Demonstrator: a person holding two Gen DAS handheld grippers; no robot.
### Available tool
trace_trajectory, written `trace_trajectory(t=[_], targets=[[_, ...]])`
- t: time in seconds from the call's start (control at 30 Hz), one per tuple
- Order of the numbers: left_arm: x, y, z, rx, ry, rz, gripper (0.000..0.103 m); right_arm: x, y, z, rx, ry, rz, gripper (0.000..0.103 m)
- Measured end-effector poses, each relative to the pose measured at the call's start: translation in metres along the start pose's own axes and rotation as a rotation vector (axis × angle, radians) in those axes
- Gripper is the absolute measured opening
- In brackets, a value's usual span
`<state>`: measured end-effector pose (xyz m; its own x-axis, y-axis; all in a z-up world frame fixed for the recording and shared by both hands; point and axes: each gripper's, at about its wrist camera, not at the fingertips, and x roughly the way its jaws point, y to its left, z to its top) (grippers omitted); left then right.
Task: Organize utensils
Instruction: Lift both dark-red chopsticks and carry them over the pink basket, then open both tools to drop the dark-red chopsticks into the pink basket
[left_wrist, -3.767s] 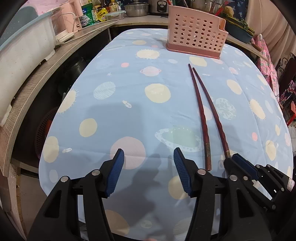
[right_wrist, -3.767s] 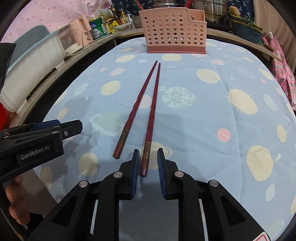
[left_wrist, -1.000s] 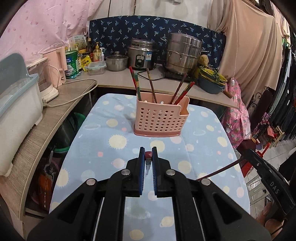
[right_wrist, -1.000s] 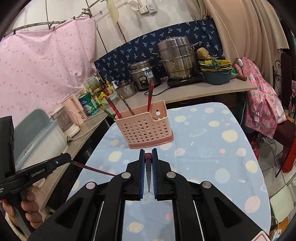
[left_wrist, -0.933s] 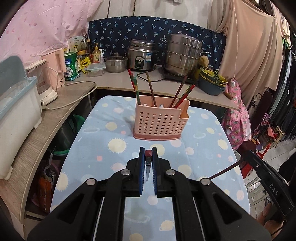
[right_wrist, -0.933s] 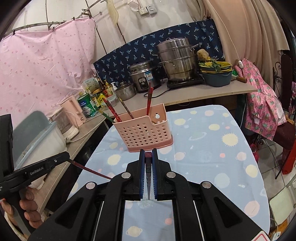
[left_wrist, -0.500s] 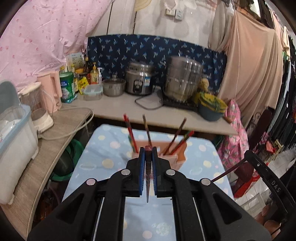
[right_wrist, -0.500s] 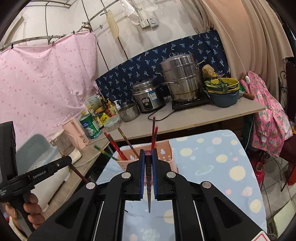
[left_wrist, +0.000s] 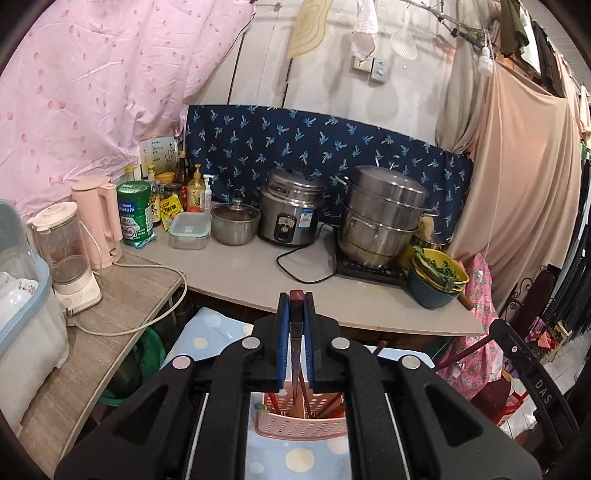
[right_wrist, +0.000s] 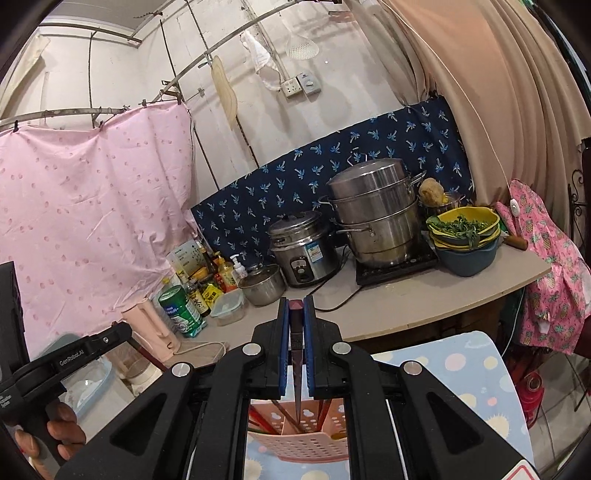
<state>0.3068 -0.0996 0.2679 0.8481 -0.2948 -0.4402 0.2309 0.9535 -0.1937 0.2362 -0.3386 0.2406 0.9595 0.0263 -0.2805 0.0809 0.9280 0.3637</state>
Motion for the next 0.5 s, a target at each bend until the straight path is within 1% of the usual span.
trace_trajectory(t=[0.17, 0.3, 0.5], targets=[[0.029, 0.006, -0.015, -0.011, 0.051, 0.003, 0.007, 0.033, -0.002, -0.016, -0.025, 0.064, -0.020, 0.007], [0.046, 0.006, -0.028, -0.004, 0.091, 0.007, 0.007, 0.056, -0.007, -0.037, -0.019, 0.120, -0.028, 0.007], [0.061, 0.005, -0.039, 0.023, 0.108, 0.017, 0.008, 0.078, -0.005, -0.055, -0.035, 0.173, -0.025, 0.007]])
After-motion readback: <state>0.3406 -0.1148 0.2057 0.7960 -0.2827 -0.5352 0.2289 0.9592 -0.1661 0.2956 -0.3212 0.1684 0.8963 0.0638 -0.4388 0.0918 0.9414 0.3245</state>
